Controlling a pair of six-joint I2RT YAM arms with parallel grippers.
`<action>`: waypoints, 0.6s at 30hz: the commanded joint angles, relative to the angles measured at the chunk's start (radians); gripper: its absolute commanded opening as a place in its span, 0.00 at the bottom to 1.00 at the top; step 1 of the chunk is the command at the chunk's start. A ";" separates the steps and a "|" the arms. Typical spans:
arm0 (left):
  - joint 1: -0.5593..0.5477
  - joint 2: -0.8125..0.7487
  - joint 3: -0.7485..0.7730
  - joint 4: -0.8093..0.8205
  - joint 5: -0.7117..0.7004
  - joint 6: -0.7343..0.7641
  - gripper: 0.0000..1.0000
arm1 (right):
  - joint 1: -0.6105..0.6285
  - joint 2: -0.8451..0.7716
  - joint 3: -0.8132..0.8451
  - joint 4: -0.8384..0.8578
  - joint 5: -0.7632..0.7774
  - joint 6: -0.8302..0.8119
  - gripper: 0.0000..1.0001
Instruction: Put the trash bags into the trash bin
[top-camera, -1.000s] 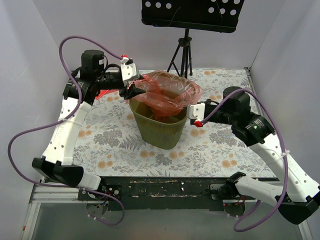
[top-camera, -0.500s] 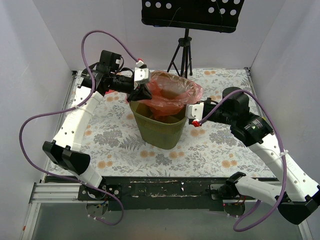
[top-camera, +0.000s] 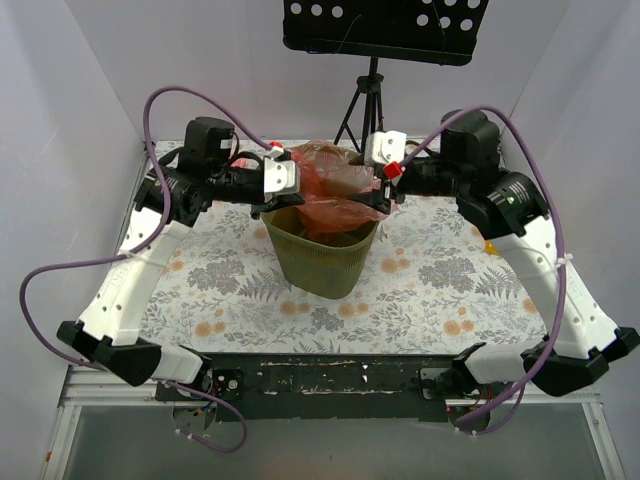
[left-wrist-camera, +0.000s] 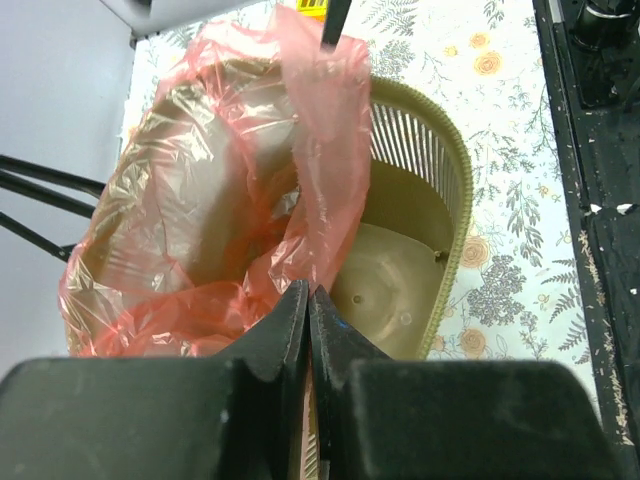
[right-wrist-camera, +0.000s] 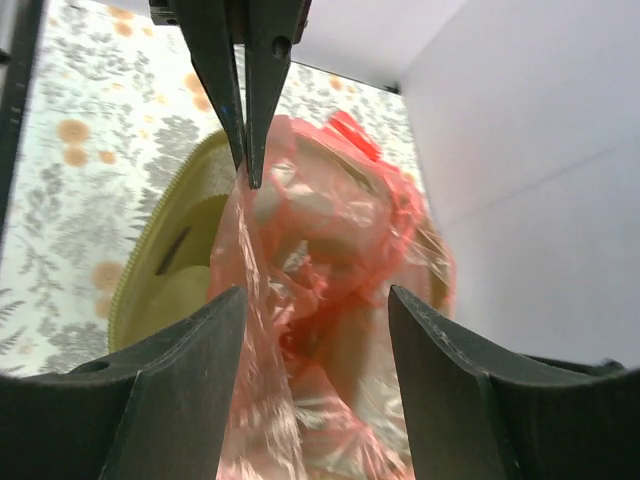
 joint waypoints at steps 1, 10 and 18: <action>-0.030 -0.071 -0.044 0.084 -0.079 0.025 0.00 | -0.002 0.114 0.131 -0.148 -0.142 0.036 0.66; -0.033 -0.111 -0.096 0.147 -0.164 0.047 0.00 | -0.002 0.178 0.230 -0.358 -0.219 0.015 0.65; -0.033 -0.161 -0.137 0.202 -0.205 0.050 0.00 | -0.002 0.201 0.173 -0.383 -0.192 0.016 0.59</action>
